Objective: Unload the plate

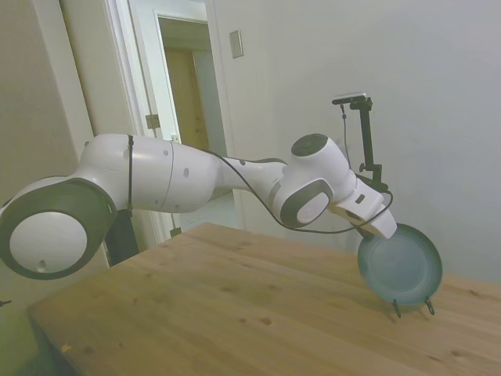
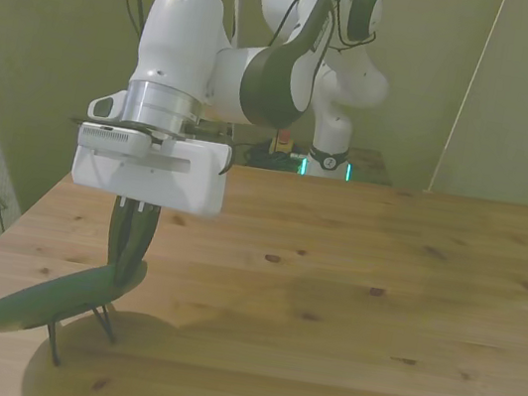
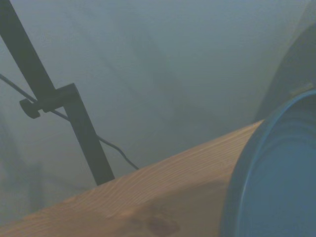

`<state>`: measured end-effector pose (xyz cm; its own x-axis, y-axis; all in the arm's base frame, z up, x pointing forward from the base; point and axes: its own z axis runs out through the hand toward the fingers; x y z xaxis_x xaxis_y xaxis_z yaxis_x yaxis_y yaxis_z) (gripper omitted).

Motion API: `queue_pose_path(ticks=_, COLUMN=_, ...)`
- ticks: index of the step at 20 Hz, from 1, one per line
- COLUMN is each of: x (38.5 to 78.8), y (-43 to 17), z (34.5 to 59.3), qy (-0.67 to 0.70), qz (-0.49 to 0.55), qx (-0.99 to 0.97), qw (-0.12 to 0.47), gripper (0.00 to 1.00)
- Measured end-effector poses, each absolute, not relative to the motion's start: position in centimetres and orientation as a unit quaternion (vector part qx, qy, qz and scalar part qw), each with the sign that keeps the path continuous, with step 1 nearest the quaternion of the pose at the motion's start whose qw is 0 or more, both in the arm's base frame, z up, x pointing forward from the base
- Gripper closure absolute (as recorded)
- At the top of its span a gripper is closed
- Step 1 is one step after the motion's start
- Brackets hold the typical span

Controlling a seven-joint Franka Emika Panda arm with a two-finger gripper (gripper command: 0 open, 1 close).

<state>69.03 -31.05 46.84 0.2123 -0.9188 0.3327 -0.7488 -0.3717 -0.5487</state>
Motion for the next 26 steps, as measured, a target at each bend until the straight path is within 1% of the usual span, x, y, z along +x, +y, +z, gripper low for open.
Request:
queue_pose_path(ticks=4, x=68.3, y=-30.9, z=48.1, qy=0.540, qz=-0.318, qx=-0.766, qw=0.144, gripper=1.00)
queue_pose_path(ticks=9, x=68.0, y=-30.6, z=49.1, qy=0.539, qz=-0.323, qx=-0.764, qw=0.147, gripper=1.00)
queue_pose_path(ticks=12, x=67.8, y=-30.2, z=50.4, qy=0.537, qz=-0.330, qx=-0.761, qw=0.152, gripper=1.00)
queue_pose_path(ticks=14, x=67.6, y=-29.7, z=51.9, qy=0.534, qz=-0.335, qx=-0.761, qw=0.155, gripper=1.00)
queue_pose_path(ticks=16, x=67.2, y=-28.7, z=53.8, qy=0.530, qz=-0.333, qx=-0.764, qw=0.160, gripper=1.00)
queue_pose_path(ticks=20, x=65.6, y=-25.1, z=58.9, qy=0.518, qz=-0.315, qx=-0.775, qw=0.177, gripper=1.00)
queue_pose_path(ticks=22, x=64.5, y=-22.8, z=60.0, qy=0.509, qz=-0.291, qx=-0.792, qw=0.173, gripper=1.00)
queue_pose_path(ticks=23, x=64.1, y=-21.5, z=59.9, qy=0.504, qz=-0.274, qx=-0.803, qw=0.162, gripper=1.00)
queue_pose_path(ticks=24, x=63.7, y=-19.9, z=59.2, qy=0.500, qz=-0.253, qx=-0.815, qw=0.147, gripper=1.00)
queue_pose_path(ticks=25, x=63.6, y=-18.4, z=58.0, qy=0.496, qz=-0.234, qx=-0.826, qw=0.131, gripper=1.00)
queue_pose_path(ticks=26, x=63.7, y=-17.0, z=56.3, qy=0.493, qz=-0.213, qx=-0.836, qw=0.115, gripper=1.00)
